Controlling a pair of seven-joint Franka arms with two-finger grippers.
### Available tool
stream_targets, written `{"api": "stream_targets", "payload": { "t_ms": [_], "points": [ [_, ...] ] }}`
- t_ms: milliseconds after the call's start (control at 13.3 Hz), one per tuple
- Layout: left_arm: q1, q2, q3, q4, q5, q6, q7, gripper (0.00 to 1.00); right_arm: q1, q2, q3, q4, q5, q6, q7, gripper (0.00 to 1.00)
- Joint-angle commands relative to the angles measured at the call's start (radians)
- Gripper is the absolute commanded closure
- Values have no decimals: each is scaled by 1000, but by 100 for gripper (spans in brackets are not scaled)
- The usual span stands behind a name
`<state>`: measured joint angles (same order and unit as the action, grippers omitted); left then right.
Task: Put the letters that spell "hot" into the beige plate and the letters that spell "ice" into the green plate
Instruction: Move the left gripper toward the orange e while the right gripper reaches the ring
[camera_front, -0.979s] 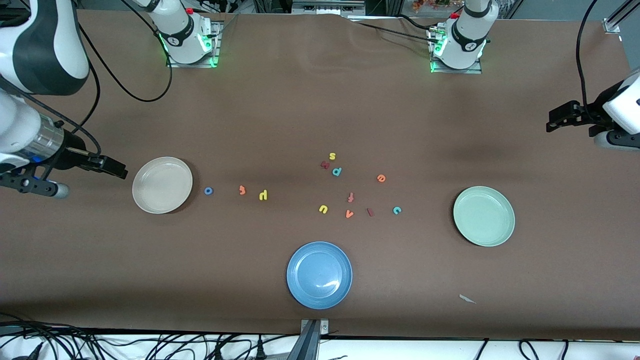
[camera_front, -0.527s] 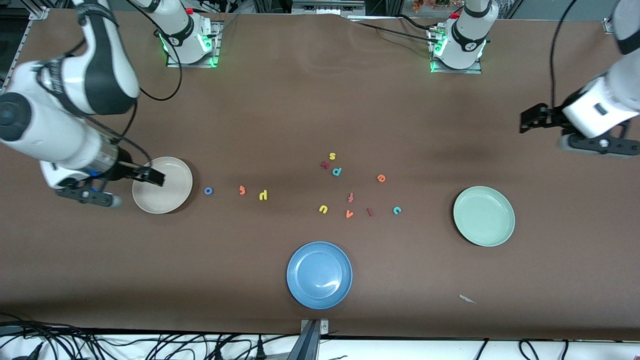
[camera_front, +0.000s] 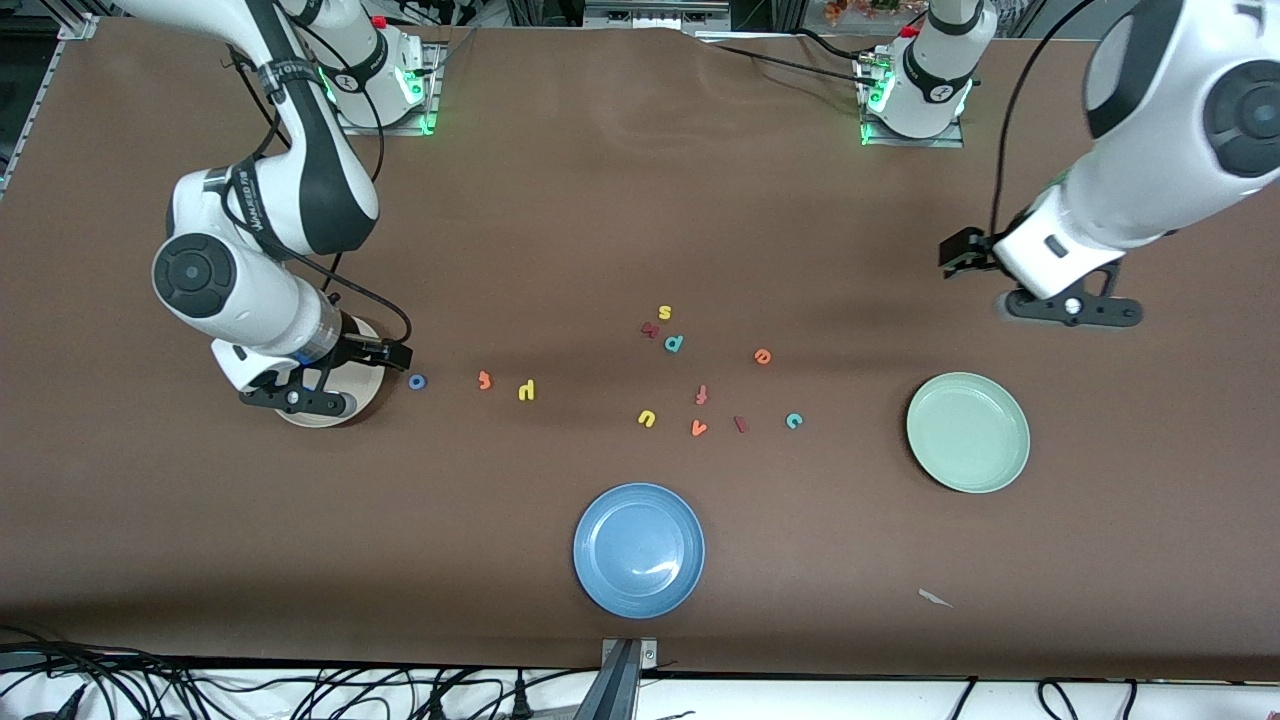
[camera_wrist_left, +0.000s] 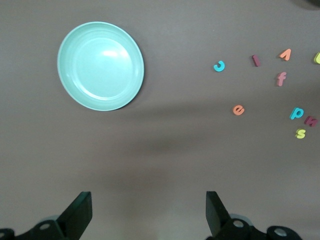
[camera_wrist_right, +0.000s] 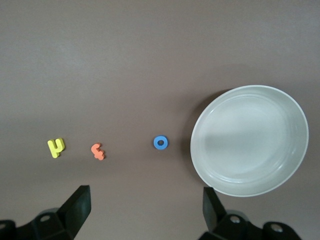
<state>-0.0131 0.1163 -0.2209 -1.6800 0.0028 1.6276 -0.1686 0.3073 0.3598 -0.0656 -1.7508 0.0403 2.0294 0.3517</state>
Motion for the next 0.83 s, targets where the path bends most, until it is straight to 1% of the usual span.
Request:
{"api": "stream_targets", "payload": {
  "t_ms": [0, 151, 452, 527, 753],
  "points": [
    [7, 5, -60, -85, -27, 122, -95, 0, 4, -25, 0, -107, -16, 119, 9, 1],
    [7, 40, -99, -109, -27, 184, -162, 0, 4, -22, 18, -142, -16, 155, 0, 1],
    [5, 141, -173, -116, -26, 309, -297, 0, 4, -13, 26, -216, -16, 268, -74, 1],
    [2, 158, -184, -131, -26, 348, -324, 0, 4, -10, 26, -229, -16, 282, -94, 1],
    [-39, 190, -187, -205, -12, 492, -394, 0, 4, 24, 27, -233, -16, 284, -137, 1]
  ]
}}
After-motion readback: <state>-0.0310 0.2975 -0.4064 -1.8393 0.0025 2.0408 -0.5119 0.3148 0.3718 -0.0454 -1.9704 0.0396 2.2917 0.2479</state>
